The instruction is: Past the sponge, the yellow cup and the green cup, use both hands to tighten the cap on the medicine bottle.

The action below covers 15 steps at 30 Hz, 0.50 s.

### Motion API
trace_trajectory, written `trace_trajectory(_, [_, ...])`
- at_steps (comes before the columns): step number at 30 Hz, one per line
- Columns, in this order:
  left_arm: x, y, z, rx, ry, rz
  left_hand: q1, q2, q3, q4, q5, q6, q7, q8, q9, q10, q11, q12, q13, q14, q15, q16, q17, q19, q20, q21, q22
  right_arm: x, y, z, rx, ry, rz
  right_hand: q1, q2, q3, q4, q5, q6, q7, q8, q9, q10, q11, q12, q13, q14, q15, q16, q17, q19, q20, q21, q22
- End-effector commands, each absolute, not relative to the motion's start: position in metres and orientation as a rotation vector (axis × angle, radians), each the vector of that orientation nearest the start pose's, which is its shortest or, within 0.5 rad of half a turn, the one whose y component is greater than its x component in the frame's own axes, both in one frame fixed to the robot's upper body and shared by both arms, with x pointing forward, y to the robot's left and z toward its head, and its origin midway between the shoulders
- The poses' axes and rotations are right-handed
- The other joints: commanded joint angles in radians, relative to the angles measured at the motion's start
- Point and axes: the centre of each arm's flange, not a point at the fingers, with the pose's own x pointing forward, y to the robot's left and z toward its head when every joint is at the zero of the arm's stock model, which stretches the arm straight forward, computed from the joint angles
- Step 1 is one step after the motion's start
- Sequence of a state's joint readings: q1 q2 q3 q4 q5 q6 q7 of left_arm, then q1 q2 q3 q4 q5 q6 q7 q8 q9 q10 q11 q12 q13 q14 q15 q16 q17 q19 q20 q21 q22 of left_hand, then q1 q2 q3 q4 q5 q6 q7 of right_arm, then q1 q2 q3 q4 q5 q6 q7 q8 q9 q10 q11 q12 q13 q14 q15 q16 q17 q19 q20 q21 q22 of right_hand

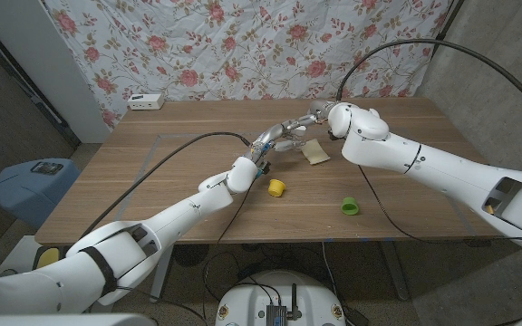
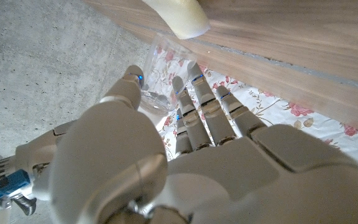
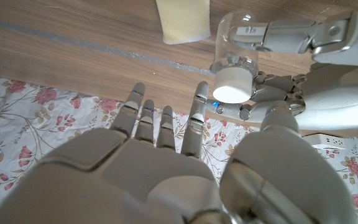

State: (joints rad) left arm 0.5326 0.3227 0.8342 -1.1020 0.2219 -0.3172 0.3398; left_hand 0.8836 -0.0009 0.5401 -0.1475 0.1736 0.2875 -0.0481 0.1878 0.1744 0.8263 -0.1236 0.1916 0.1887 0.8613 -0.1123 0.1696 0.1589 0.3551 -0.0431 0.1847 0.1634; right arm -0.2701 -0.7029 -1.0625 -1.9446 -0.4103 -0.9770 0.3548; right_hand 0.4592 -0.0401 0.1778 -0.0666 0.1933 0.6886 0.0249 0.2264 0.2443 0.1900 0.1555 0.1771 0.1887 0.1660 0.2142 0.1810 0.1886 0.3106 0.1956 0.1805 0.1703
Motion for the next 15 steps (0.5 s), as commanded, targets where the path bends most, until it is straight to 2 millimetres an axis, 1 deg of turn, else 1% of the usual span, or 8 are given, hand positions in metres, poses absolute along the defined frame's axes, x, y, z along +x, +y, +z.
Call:
trace_trajectory(1, [0.6577, 0.0704, -0.0119, 0.807, -0.867, -0.210, -0.004, 0.008, 0.007, -0.002, 0.004, 0.007, -0.004, 0.000, 0.003, 0.040, -0.031, 0.005, 0.003, 0.007, -0.063, 0.004, 0.001, -0.007, -0.044, 0.000, 0.002, 0.5779, -0.1322, 0.1010, -1.413, -0.201, 0.093, 0.028, 0.015, 0.013, -0.020, -0.004, -0.037, 0.008, -0.011, 0.006, -0.033, 0.001, 0.000, 0.003, -0.039, 0.003, -0.003, 0.001, -0.021, -0.005, 0.001, 0.001])
trace_trajectory(5, [0.6555, 0.0713, -0.0132, 0.806, -0.872, -0.209, -0.005, 0.009, 0.008, -0.001, 0.004, 0.007, -0.003, 0.000, 0.003, 0.040, -0.029, 0.005, 0.003, 0.007, -0.063, 0.003, 0.001, -0.007, -0.043, 0.000, 0.002, 0.5756, -0.1318, 0.1015, -1.415, -0.197, 0.109, 0.045, 0.022, 0.023, -0.034, -0.006, -0.075, 0.017, -0.023, 0.008, -0.060, 0.002, 0.000, 0.003, -0.055, 0.003, -0.001, 0.001, -0.031, -0.005, 0.002, 0.001])
trace_trajectory(7, [0.6542, 0.0719, -0.0138, 0.806, -0.871, -0.203, -0.005, 0.009, 0.008, -0.001, 0.004, 0.007, -0.004, 0.000, 0.003, 0.040, -0.030, 0.005, 0.003, 0.007, -0.063, 0.003, 0.001, -0.007, -0.044, 0.000, 0.002, 0.5744, -0.1315, 0.1020, -1.419, -0.193, 0.115, 0.063, 0.026, 0.031, -0.047, -0.005, -0.106, 0.018, -0.030, 0.009, -0.075, 0.004, 0.001, 0.003, -0.065, 0.003, 0.001, 0.001, -0.035, -0.004, 0.003, 0.001])
trace_trajectory(10, [0.6517, 0.0733, -0.0145, 0.807, -0.872, -0.198, -0.005, 0.009, 0.008, -0.001, 0.004, 0.007, -0.004, 0.000, 0.003, 0.039, -0.028, 0.005, 0.003, 0.006, -0.065, 0.003, 0.001, -0.007, -0.044, 0.000, 0.002, 0.5728, -0.1315, 0.1028, -1.417, -0.192, 0.133, 0.079, 0.028, 0.039, -0.058, -0.003, -0.124, 0.022, -0.032, 0.010, -0.091, 0.006, 0.001, 0.003, -0.073, 0.003, 0.001, 0.001, -0.042, 0.000, 0.003, 0.001])
trace_trajectory(15, [0.6497, 0.0744, -0.0143, 0.813, -0.878, -0.199, -0.004, 0.008, 0.009, -0.002, 0.004, 0.008, -0.004, 0.000, 0.003, 0.040, -0.030, 0.005, 0.003, 0.006, -0.066, 0.003, 0.001, -0.008, -0.043, 0.000, 0.002, 0.5703, -0.1323, 0.1049, -1.420, -0.190, 0.150, 0.114, 0.033, 0.056, -0.079, 0.000, -0.166, 0.020, -0.037, 0.010, -0.115, 0.008, 0.002, 0.003, -0.092, 0.003, 0.002, 0.001, -0.046, 0.001, 0.005, 0.001])
